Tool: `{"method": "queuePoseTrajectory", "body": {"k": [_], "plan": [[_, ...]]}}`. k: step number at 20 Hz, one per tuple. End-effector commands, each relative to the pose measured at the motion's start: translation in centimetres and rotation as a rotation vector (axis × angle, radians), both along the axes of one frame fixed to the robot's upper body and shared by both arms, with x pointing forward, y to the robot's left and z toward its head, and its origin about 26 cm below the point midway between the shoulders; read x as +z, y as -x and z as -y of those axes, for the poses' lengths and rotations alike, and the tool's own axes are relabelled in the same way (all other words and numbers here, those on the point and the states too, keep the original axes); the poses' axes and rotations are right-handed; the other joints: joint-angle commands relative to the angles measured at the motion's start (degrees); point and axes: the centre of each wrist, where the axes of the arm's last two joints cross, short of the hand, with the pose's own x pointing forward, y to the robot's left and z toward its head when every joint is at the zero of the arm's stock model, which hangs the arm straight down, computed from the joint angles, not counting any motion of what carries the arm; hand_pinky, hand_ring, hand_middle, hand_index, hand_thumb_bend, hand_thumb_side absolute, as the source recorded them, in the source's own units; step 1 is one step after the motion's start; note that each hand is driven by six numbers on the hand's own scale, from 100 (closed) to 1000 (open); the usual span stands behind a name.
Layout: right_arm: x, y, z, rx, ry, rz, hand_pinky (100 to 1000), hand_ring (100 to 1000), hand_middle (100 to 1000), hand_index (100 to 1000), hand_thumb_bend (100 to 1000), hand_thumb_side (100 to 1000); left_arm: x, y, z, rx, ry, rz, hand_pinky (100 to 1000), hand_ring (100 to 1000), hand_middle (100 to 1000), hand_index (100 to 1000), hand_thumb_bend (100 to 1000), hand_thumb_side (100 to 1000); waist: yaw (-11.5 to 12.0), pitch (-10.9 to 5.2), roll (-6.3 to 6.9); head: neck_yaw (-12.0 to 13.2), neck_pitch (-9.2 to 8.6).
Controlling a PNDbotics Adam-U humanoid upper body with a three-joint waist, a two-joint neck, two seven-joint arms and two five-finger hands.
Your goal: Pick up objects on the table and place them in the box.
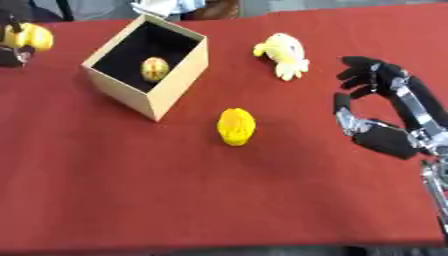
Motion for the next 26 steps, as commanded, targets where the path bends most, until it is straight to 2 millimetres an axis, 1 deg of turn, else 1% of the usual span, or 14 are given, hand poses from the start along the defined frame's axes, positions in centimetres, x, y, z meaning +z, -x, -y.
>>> {"method": "queuePoseTrajectory", "body": {"k": [1, 4, 8, 11, 13, 14, 19, 21, 22, 24, 25, 26], "plan": [[0.6, 0.0, 0.3, -0.004, 0.015, 0.021, 650, 717, 707, 891, 100, 348, 3.9, 1.0, 1.1, -0.089, -0.039, 0.088, 412, 258, 256, 426, 280, 100, 0.05, -1.10, 0.11, -0.13, -0.38], [0.7, 0.0, 0.1, 0.001, 0.015, 0.023, 650, 716, 706, 891, 100, 348, 5.0, 1.4, 3.7, -0.210, -0.054, 0.099, 421, 266, 266, 436, 278, 100, -0.21, -1.08, 0.09, 0.06, -0.63], [0.7, -0.1, 0.1, 0.002, 0.016, 0.022, 650, 716, 706, 890, 100, 348, 6.0, 2.2, 7.3, -0.380, -0.108, 0.077, 432, 277, 279, 449, 275, 100, -0.51, -1.07, 0.08, 0.19, -0.76], [0.7, -0.1, 0.1, 0.007, 0.016, 0.022, 649, 716, 706, 891, 100, 348, 5.9, 3.0, 10.0, -0.489, -0.147, 0.038, 444, 289, 293, 462, 276, 100, -0.61, -1.12, 0.19, 0.25, -0.88], [0.7, -0.1, 0.0, 0.011, 0.017, 0.021, 650, 716, 706, 891, 100, 349, 5.5, 3.0, 11.2, -0.524, -0.171, -0.008, 450, 298, 302, 472, 279, 100, -0.71, -1.15, 0.22, 0.21, -0.91], [0.7, -0.1, 0.0, 0.012, 0.017, 0.021, 650, 716, 706, 890, 100, 349, 5.4, 3.0, 11.5, -0.532, -0.180, -0.029, 452, 300, 305, 475, 281, 100, -0.75, -1.15, 0.22, 0.20, -0.93], [0.7, -0.1, 0.1, 0.005, 0.017, 0.021, 650, 716, 706, 891, 100, 348, 3.0, 2.2, 12.0, -0.539, -0.233, -0.188, 499, 363, 378, 541, 308, 100, -1.14, -1.12, 0.24, 0.07, -1.00], [0.7, -0.1, 0.1, 0.005, 0.017, 0.021, 650, 716, 706, 891, 100, 348, 2.4, 1.9, 11.8, -0.528, -0.247, -0.232, 539, 429, 451, 609, 349, 100, -1.12, -1.11, 0.23, -0.03, -1.06], [0.7, -0.1, 0.1, 0.006, 0.017, 0.022, 650, 716, 706, 891, 100, 348, 2.1, 1.8, 11.6, -0.524, -0.252, -0.249, 581, 487, 514, 664, 389, 100, -1.09, -1.10, 0.23, -0.07, -1.08], [0.8, -0.1, 0.1, 0.005, 0.017, 0.022, 650, 716, 706, 891, 100, 348, 1.7, 1.8, 11.1, -0.517, -0.252, -0.276, 655, 568, 613, 763, 461, 100, -0.97, -1.07, 0.19, -0.15, -1.06], [0.8, -0.1, 0.1, 0.004, 0.018, 0.022, 650, 716, 706, 891, 100, 348, 1.7, 1.8, 10.8, -0.513, -0.249, -0.278, 680, 602, 655, 799, 499, 135, -0.91, -1.06, 0.16, -0.19, -1.05], [0.8, -0.1, 0.1, 0.004, 0.018, 0.022, 650, 716, 706, 891, 100, 348, 1.7, 1.9, 10.6, -0.510, -0.248, -0.277, 680, 602, 655, 799, 499, 135, -0.88, -1.05, 0.14, -0.21, -1.05]]}}
